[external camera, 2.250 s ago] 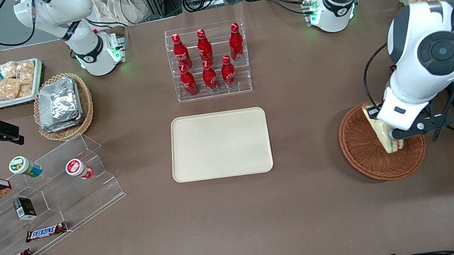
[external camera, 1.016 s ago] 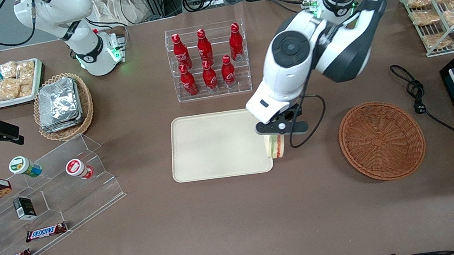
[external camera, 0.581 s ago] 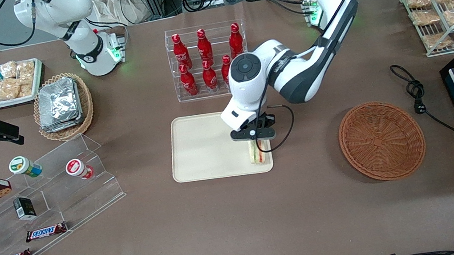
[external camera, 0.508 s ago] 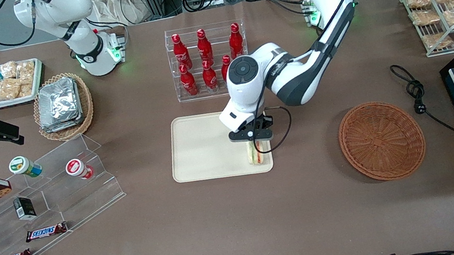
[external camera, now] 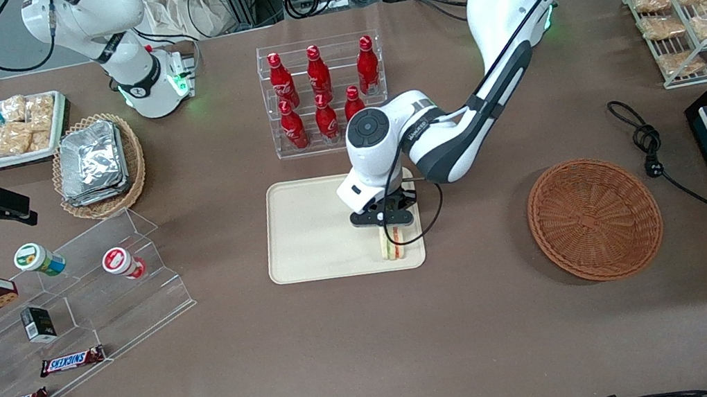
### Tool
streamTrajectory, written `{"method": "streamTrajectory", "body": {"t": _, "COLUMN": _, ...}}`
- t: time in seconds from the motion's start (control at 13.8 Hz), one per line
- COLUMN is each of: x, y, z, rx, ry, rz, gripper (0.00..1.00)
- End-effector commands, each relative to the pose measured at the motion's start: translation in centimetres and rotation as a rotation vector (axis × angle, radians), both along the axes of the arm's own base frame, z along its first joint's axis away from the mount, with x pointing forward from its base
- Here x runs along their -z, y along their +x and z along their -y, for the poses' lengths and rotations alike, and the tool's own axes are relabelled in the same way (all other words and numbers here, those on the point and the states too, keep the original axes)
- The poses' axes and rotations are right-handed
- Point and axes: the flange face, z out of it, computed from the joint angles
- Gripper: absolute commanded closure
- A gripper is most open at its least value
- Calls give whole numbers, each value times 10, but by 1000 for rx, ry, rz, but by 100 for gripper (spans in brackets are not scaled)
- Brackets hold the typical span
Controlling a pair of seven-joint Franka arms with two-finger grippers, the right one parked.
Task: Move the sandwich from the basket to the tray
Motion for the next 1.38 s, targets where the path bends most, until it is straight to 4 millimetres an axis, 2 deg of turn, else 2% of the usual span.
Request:
{"method": "streamTrajectory", "body": {"t": 0.0, "x": 5, "y": -4, "z": 2, "rx": -21, "ry": -2, "rz": 20, "gripper": 100}}
{"method": "streamTrajectory", "body": {"t": 0.07, "x": 6, "y": -4, "z": 1, "rx": -23, "ry": 0, "rz": 18, "gripper": 90}}
{"method": "streamTrajectory", "body": {"t": 0.15, "x": 8, "y": -2, "z": -2, "rx": -28, "ry": 5, "rz": 19, "gripper": 56}}
{"method": "streamTrajectory", "body": {"t": 0.29, "x": 10, "y": -1, "z": -2, "rx": -30, "ry": 5, "rz": 16, "gripper": 0}}
{"method": "streamTrajectory", "body": {"t": 0.58, "x": 0, "y": 1, "z": -1, "rx": -27, "ry": -13, "rz": 37, "gripper": 0}}
{"method": "streamTrajectory", "body": {"t": 0.94, "x": -40, "y": 10, "z": -4, "rx": -32, "ry": -39, "rz": 88, "gripper": 0}}
{"method": "streamTrajectory", "body": {"t": 1.16, "x": -80, "y": 20, "z": -15, "rx": -93, "ry": -83, "rz": 110, "gripper": 0}}
{"method": "streamTrajectory", "body": {"t": 1.23, "x": -101, "y": 33, "z": -31, "rx": -92, "ry": -81, "rz": 134, "gripper": 0}}
{"method": "streamTrajectory", "body": {"t": 1.31, "x": -120, "y": 40, "z": -45, "rx": -19, "ry": -66, "rz": 155, "gripper": 0}}
